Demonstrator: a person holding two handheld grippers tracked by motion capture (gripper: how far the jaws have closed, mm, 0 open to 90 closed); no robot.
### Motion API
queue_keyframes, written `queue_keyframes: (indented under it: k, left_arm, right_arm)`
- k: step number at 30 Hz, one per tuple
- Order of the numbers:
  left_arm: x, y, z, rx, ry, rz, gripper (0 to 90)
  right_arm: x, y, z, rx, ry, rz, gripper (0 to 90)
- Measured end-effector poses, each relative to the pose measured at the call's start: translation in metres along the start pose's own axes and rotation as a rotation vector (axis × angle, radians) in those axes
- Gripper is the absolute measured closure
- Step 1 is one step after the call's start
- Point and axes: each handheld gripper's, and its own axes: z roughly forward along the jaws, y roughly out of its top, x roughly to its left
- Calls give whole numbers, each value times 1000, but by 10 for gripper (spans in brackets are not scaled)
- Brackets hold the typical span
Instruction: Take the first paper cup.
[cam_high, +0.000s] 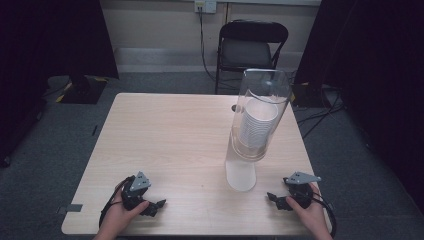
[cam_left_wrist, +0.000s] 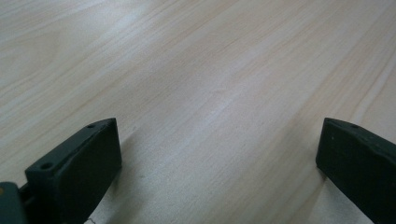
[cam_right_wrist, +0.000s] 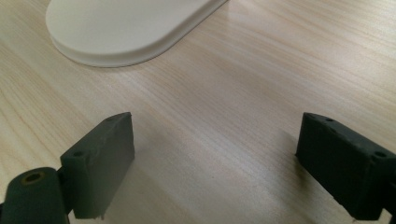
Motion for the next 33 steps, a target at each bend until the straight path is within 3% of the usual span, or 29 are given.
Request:
queue_keyframes:
  k: [10, 13, 14, 18, 20, 26, 33]
  left_arm:
    - [0, 0, 0, 0, 0, 0, 0]
    - [0, 0, 0, 0, 0, -1, 0]
    - [0, 0, 0, 0, 0, -1, 0]
    - [0, 0, 0, 0, 0, -1, 0]
    - [0, 0, 0, 0, 0, 0, 0]
    - [0, 0, 0, 1, 0, -1, 0]
    - [0, 0, 0, -1, 0, -1, 0]
  right_arm:
    - [7, -1, -2, -6, -3, -1, 134]
    - [12, 4, 0, -17, -3, 86, 152]
    - [14, 7, 0, -34, 14, 102, 156]
    - [25, 27, -3, -98, 39, 48, 157]
    - [28, 32, -4, -115, 53, 47, 161]
    - [45, 64, -4, -268, 74, 37, 149]
    - [52, 83, -3, -334, 83, 20, 158]
